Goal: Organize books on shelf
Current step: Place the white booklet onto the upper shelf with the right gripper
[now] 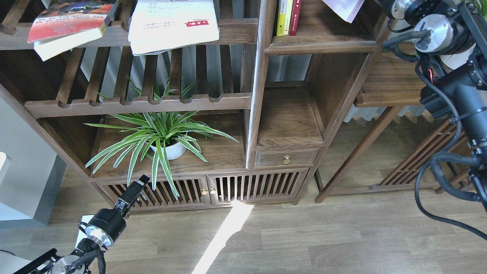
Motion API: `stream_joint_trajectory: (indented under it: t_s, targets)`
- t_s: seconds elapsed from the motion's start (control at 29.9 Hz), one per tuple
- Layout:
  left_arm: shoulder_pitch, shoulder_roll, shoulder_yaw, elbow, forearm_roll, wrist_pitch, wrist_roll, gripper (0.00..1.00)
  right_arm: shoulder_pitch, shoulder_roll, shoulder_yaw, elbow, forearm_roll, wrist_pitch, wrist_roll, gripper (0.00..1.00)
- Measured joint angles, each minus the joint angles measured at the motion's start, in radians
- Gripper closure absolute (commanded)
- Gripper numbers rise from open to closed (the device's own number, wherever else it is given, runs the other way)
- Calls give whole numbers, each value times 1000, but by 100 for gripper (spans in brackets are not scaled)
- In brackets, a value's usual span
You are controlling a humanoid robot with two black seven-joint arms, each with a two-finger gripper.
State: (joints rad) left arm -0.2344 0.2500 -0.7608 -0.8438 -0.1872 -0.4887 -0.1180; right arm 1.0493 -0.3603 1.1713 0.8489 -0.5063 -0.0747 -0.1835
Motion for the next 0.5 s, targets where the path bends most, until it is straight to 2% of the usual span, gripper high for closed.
stream_joint_trajectory:
  t_s: [0.5]
  targets:
    - [2,-10,0,0,0,0,-6,2,55,56,-10,-124,-30,-2,65,98]
